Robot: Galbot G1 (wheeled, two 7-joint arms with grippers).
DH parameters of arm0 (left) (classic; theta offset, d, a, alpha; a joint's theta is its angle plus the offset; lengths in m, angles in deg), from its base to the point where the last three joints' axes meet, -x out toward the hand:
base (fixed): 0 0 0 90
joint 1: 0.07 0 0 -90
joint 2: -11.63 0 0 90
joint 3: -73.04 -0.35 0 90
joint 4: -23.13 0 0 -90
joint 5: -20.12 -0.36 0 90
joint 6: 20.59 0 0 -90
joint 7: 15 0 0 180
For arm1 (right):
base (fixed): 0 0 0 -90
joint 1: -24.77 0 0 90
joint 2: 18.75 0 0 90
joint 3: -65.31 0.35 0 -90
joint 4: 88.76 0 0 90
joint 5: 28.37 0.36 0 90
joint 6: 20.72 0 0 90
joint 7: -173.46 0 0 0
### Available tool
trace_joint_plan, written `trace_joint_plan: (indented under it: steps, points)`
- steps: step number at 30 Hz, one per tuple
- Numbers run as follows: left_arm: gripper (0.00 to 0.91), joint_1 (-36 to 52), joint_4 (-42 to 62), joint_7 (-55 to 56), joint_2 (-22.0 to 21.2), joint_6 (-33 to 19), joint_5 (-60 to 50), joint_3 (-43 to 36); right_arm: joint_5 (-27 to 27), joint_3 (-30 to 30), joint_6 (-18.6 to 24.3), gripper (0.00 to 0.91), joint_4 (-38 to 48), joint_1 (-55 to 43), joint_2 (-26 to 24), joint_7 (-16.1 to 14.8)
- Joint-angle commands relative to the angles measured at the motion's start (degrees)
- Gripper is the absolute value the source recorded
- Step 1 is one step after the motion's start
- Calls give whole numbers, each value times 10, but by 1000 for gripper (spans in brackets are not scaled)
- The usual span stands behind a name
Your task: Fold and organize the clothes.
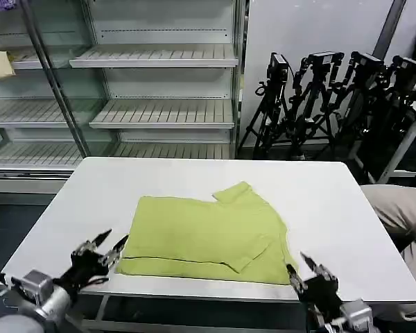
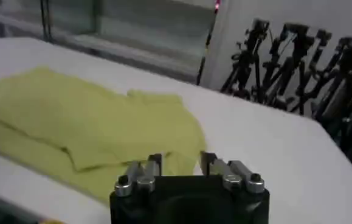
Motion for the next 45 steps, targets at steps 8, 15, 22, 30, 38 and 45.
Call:
trace_joint_plan:
  steps: [8,15,22,30,38,45]
  points:
    - [907,412,271,19,36,-2,46,-254,123,-226,-5,907,349,-516,41,114]
    - [907,476,368,12,22,25,42,-310,121,-271,-4,907,469,-594,101,125]
    - [907,516,444,-1,5,38,62,-328,109,-279,-4,907,554,-606,142,142]
    - [907,525,464,-22,4,51,54,-343,123,-271,-4,907,592,-604,158,143]
    - [907,546,483,-24,2,56,60,-354,123,-272,-4,907,612,-617,172,134]
    - [907,552,502,-22,0,52,53,-357,118,-260,-4,907,627,-615,179,132]
